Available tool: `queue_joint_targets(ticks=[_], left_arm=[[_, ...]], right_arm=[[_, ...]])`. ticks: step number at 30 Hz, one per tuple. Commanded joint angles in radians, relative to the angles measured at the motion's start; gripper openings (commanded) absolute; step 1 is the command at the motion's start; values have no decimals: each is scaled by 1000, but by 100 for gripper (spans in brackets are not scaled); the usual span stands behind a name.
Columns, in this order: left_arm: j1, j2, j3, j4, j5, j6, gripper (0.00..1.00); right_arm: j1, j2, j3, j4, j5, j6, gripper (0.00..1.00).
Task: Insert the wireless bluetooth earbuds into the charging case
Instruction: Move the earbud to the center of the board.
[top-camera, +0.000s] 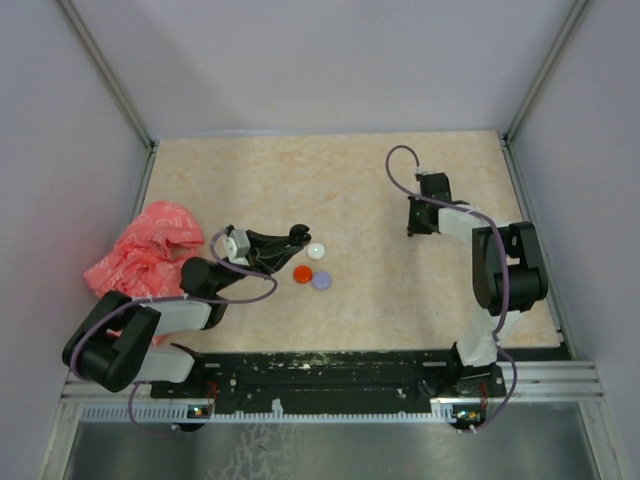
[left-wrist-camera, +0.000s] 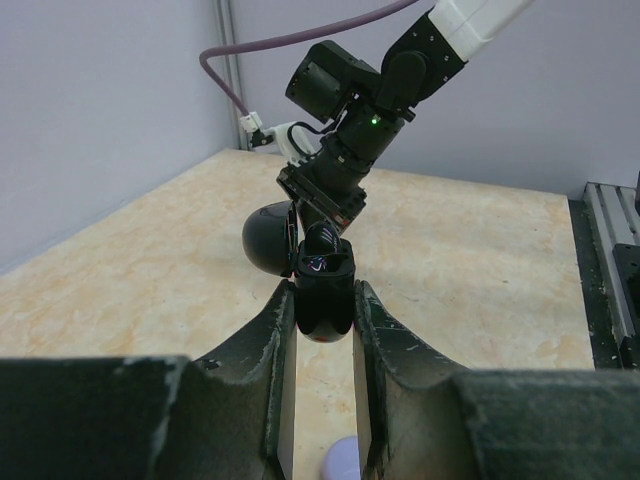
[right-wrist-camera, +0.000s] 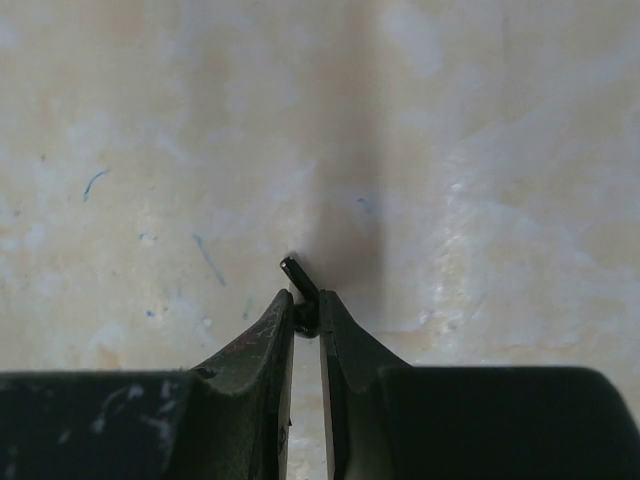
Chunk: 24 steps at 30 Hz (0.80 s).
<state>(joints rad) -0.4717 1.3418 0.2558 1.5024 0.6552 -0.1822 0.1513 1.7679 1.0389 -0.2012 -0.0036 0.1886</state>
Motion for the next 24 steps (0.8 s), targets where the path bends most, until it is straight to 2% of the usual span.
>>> queue_joint_targets(ticks=[1,15,24], left_arm=[[-4,-21,16,16,14,-7,0],[-5,-13,20,17,18,-17,0],[-5,-16,20,16,23,-22,0]], right_arm=[[53,-47,-27,-86,-50,19,15],[123,-73,-42,-125,-83,13,27],[198,-62,3,-136,-118,38,30]])
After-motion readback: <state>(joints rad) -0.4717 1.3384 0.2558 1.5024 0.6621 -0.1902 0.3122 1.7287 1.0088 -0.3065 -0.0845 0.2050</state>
